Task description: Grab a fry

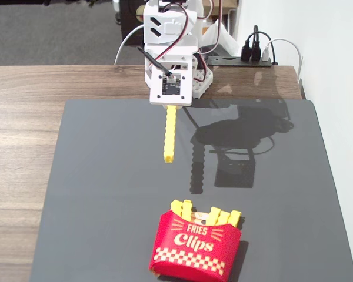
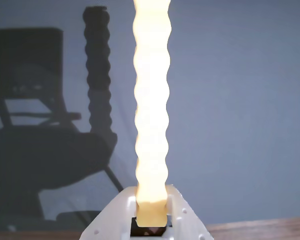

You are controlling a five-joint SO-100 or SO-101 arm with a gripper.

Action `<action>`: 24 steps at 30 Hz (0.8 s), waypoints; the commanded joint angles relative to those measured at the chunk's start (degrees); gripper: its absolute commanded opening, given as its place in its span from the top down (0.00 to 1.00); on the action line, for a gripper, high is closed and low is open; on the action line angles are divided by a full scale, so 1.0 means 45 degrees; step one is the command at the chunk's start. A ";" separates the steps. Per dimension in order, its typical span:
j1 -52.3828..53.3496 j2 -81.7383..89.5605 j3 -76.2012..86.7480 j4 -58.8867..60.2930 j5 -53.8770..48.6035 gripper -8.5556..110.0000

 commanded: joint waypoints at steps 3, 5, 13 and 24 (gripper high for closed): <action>0.0156 0.0371 -0.0703 0.0137 -0.0176 0.92; 0.0254 0.0352 -0.0703 0.0137 -0.0293 0.92; 0.0059 0.0234 -0.0742 0.0020 -0.0215 0.92; -0.0234 -0.0566 -0.2129 0.0137 0.0078 0.92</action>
